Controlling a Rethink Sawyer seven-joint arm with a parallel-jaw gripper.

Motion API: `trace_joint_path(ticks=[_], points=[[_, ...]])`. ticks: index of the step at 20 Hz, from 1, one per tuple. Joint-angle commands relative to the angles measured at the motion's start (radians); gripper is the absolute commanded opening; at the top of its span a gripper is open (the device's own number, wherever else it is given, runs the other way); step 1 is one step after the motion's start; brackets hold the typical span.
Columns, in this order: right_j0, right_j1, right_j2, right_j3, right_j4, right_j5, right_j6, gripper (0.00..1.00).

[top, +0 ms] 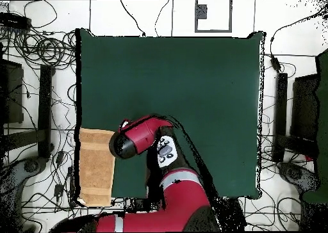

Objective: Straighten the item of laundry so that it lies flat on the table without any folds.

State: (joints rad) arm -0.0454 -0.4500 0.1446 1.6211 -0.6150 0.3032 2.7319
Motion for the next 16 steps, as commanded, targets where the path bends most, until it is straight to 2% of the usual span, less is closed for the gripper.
trace_joint_path(ticks=[1,4,9,12,16], points=[[-0.124,0.089,0.188,0.16,0.077,0.036,-0.068,1.0],[-0.173,0.108,0.27,0.2,0.129,0.031,-0.055,1.0],[-0.213,0.175,0.332,0.199,0.125,-0.054,-0.045,1.0],[-0.207,0.157,0.323,0.204,0.114,-0.041,-0.05,1.0],[-0.252,0.111,0.35,0.242,0.111,0.045,-0.107,1.0]])
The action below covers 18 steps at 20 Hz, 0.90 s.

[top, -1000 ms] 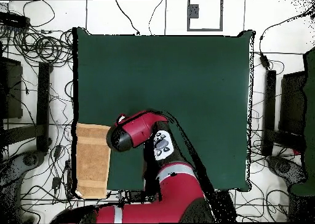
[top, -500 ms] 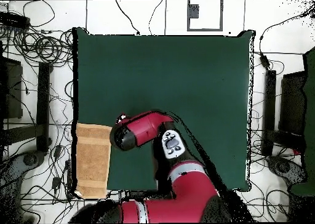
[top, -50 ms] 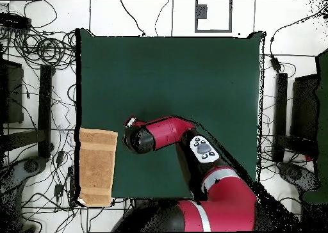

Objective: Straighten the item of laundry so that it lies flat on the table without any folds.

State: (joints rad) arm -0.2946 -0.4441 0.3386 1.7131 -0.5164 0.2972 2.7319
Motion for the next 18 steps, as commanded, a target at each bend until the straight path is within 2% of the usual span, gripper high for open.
trace_joint_path(ticks=[1,13,18], points=[[-0.014,0.096,0.163,0.159,0.012,0.068,-0.119,1.0],[-0.072,0.105,0.206,0.193,0.006,0.067,-0.118,1.0],[-0.056,0.087,0.2,0.2,-0.003,0.053,-0.095,1.0]])
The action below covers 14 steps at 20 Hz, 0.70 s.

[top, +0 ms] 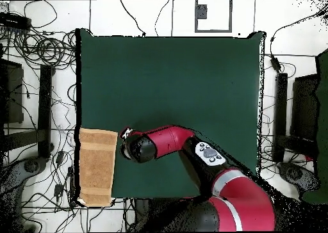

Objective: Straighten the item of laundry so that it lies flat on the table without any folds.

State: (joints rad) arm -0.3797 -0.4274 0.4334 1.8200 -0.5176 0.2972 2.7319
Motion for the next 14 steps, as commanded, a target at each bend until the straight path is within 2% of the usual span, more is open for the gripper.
trace_joint_path(ticks=[1,3,5,9,14], points=[[0.061,0.039,0.075,0.079,-0.027,0.065,-0.104,1.0],[0.126,-0.036,0.013,0.057,-0.072,0.111,-0.124,1.0],[0.158,-0.098,-0.024,0.056,-0.095,0.153,-0.141,1.0],[0.131,-0.17,-0.017,0.097,-0.117,0.183,-0.179,1.0],[0.093,-0.184,0.002,0.138,-0.137,0.167,-0.18,1.0]])
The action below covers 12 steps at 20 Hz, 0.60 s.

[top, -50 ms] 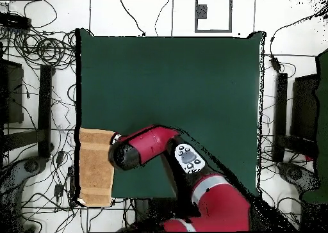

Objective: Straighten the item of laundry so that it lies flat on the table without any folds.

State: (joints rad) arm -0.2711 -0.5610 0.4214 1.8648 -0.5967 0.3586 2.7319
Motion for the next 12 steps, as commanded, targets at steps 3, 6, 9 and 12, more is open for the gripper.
trace_joint_path(ticks=[3,6,9,12], points=[[0.0,-0.05,-0.008,0.108,-0.093,0.064,-0.143,1.0],[-0.006,-0.036,-0.005,0.103,-0.104,0.059,-0.135,1.0],[-0.002,-0.03,0.008,0.102,-0.096,0.059,-0.116,1.0],[0.012,-0.003,0.038,0.098,-0.059,0.042,-0.077,1.0]])
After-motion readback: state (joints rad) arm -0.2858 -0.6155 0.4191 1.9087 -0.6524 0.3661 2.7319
